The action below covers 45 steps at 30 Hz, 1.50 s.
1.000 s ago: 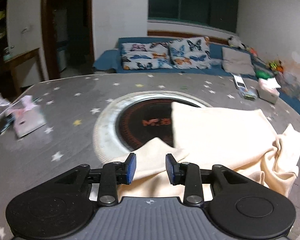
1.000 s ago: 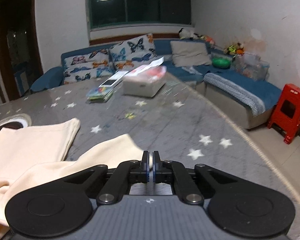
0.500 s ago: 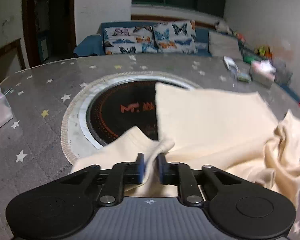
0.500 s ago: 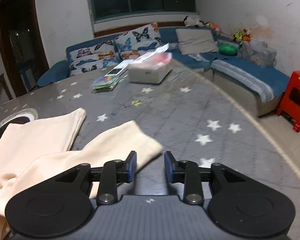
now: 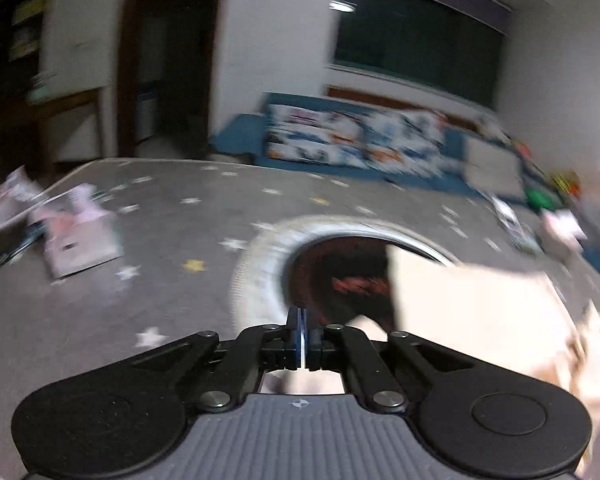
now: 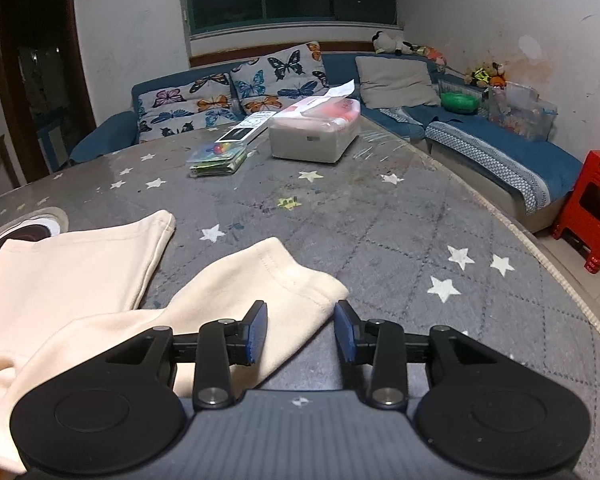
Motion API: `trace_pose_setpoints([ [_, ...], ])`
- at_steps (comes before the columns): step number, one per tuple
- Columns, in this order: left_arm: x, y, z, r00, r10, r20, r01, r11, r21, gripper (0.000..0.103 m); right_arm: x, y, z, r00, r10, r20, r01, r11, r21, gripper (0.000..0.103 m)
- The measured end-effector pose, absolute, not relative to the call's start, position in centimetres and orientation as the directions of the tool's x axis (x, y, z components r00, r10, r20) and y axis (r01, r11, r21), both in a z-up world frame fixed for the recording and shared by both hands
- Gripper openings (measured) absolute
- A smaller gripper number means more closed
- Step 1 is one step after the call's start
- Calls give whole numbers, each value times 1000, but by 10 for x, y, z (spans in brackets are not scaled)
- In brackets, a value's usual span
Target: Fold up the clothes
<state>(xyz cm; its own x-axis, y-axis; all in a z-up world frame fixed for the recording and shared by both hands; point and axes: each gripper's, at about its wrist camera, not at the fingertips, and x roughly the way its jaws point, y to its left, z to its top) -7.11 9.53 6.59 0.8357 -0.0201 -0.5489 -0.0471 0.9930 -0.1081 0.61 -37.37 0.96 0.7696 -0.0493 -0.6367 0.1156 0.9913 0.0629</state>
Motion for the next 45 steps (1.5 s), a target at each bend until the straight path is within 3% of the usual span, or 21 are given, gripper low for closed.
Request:
trace_pose_setpoints([
  [2, -68, 77, 63, 827, -69, -558, 21, 996, -92, 10, 8, -373, 9, 772, -62, -633, 126, 990, 56, 38],
  [5, -57, 55, 53, 805, -106, -584, 77, 994, -74, 32, 9, -372, 9, 771, -68, -633, 129, 990, 51, 38],
  [7, -48, 44, 46, 790, -108, -604, 98, 994, -51, 36, 9, -374, 9, 771, -72, -633, 137, 989, 55, 39],
  [13, -31, 28, 28, 749, -111, -654, 138, 990, -11, 32, 11, -378, 8, 773, -102, -626, 171, 984, 51, 37],
  [14, -28, 28, 25, 741, -109, -662, 135, 991, -11, 29, 11, -378, 8, 775, -92, -626, 162, 985, 57, 33],
  [16, -26, 29, 22, 736, -107, -669, 131, 991, -15, 21, 10, -378, 8, 780, -54, -624, 134, 987, 83, 10],
  [19, -29, 32, 24, 749, -115, -653, 126, 992, -31, 12, 1, -378, 12, 791, -56, -609, 122, 990, 67, 8],
  [22, -33, 39, 28, 766, -121, -631, 107, 992, -61, 8, -12, -386, 17, 802, -82, -592, 143, 988, 56, 4],
  [32, -45, 77, 41, 827, -38, -561, -42, 991, -129, 4, -52, -431, 23, 780, -231, -581, 289, 957, 7, 4],
  [38, -74, 134, 63, 862, 112, -495, -246, 945, -215, 4, -53, -436, 11, 758, -234, -609, 300, 954, 7, 5],
  [45, -110, 197, 62, 816, 285, -502, -450, 859, -244, 4, -44, -432, 8, 763, -228, -605, 284, 959, -4, 5],
])
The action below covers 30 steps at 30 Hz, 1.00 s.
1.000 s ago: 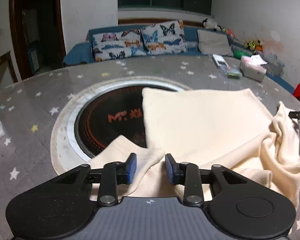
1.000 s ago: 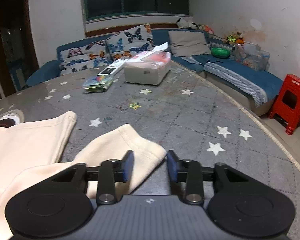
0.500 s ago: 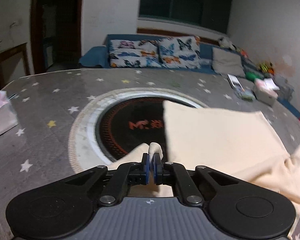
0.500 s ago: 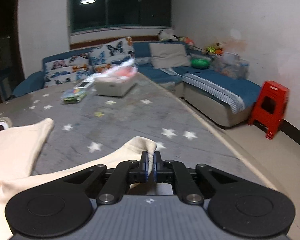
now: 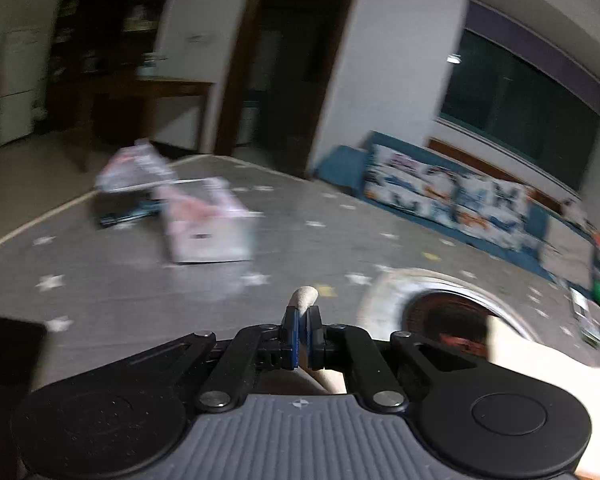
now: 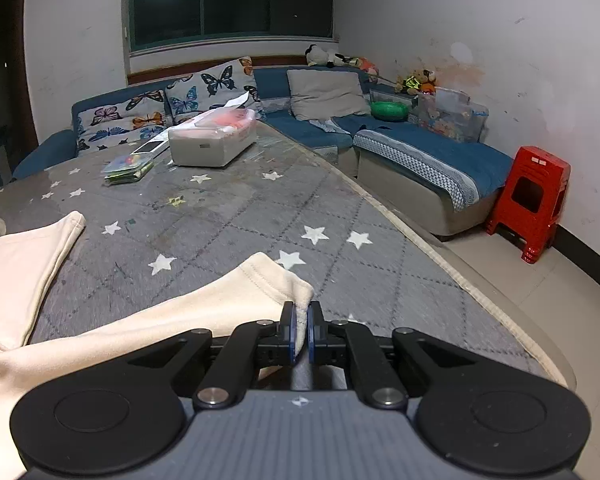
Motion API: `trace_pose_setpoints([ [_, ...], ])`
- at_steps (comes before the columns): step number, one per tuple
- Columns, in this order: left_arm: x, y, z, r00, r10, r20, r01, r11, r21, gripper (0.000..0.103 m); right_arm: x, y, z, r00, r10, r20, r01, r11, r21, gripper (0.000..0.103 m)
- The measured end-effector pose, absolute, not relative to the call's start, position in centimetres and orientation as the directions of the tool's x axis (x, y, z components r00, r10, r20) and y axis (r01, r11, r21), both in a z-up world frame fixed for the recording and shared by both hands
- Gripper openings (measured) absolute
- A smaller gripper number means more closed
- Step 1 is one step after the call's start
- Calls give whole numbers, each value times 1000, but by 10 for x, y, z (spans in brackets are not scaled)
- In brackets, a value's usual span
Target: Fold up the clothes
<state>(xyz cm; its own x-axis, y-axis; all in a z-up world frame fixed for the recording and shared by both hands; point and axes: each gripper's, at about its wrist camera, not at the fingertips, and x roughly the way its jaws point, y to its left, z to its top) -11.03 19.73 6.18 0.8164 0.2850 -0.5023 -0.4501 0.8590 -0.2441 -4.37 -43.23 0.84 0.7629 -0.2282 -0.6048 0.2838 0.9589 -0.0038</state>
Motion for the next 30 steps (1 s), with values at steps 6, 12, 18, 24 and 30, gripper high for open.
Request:
trace_pose_setpoints([
  [6, -123, 213, 36, 759, 303, -576, -497, 841, -213, 4, -42, -432, 8, 757, -226, -613, 269, 963, -23, 7],
  [12, -118, 196, 32, 733, 286, -617, -471, 868, -158, 18, -44, -429, 18, 757, -209, -620, 230, 972, -47, 14],
  [18, -121, 141, 58, 819, 135, -558, -250, 959, -135, 35, -57, -411, 43, 798, -126, -589, 132, 991, -34, 18],
  [24, -121, 57, 65, 825, -170, -540, 104, 983, -151, 44, -67, -369, 62, 798, 83, -597, -91, 996, 16, 21],
  [30, -118, -13, 54, 756, -335, -562, 351, 933, -83, 53, -74, -318, 66, 742, 268, -615, -303, 952, 50, 28],
])
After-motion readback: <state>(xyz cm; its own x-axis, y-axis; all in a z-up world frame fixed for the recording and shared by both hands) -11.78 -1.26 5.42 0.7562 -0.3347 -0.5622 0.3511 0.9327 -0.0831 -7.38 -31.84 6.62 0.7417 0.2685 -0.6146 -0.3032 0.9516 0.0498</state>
